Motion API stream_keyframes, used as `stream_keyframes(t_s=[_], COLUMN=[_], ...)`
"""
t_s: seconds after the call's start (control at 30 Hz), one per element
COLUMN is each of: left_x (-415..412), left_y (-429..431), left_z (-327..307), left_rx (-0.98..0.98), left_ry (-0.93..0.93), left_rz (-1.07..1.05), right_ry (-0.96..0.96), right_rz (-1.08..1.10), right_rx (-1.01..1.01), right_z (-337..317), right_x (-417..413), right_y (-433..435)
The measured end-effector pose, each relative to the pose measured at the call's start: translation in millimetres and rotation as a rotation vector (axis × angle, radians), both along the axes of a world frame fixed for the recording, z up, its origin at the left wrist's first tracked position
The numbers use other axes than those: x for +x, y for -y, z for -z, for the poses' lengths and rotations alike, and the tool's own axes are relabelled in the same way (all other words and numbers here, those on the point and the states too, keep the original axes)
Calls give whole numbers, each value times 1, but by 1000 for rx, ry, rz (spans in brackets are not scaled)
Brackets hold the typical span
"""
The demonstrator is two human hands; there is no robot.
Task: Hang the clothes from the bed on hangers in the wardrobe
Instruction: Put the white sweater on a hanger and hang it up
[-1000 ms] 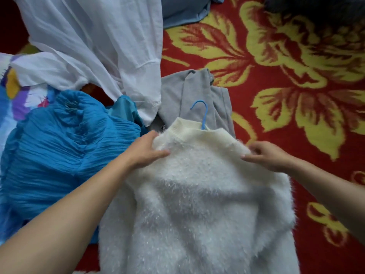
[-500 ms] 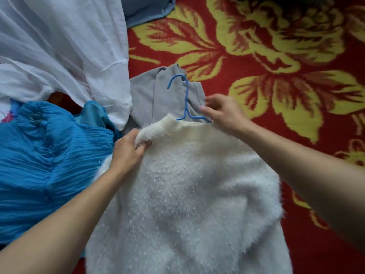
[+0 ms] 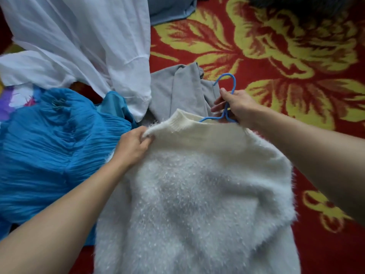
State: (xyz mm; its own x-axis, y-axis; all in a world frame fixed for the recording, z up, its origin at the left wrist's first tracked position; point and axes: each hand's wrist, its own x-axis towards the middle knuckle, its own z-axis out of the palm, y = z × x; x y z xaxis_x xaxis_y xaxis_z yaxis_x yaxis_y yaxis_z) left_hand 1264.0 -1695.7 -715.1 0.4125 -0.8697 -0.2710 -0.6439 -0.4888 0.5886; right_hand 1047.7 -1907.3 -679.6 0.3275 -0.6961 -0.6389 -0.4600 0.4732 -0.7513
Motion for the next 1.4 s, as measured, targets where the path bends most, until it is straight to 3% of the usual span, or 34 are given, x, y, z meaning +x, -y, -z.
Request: stream_keyframes(t_s=[0.1,0.23,0.43,0.6,0.73,0.87,1.27,1.4], left_x=[-6,-14,-37,-66,-83,-113,-210,-231], left_y=[3,6,25,-15,-75,-150,-424,-528], left_z=[-9,-52,-173,-273,-336,-390,-547,-590], left_rx=[57,47,-96,-236,-362,-432,-503,-463], left_ry=[24,4,-82,46,233,321,474,499], left_rz=[70,137,254,256,198,99,-373,-583], right_ry=[-81,-38,57,132,-30,-67,426,577], right_rz=[-208,-155,-187,-352,-687,-796,-882,-990], right_rx=[11,-126,-244,-336,-679,-959,-1263,-1243], right_z=[-33,-92,-220,-326,-372,-407,-552,-599], right_x=[6,1,-18,-48,-92,-124,-133,-127], right_y=[-4,-11,-44,-84,-120,-166,-373,-464])
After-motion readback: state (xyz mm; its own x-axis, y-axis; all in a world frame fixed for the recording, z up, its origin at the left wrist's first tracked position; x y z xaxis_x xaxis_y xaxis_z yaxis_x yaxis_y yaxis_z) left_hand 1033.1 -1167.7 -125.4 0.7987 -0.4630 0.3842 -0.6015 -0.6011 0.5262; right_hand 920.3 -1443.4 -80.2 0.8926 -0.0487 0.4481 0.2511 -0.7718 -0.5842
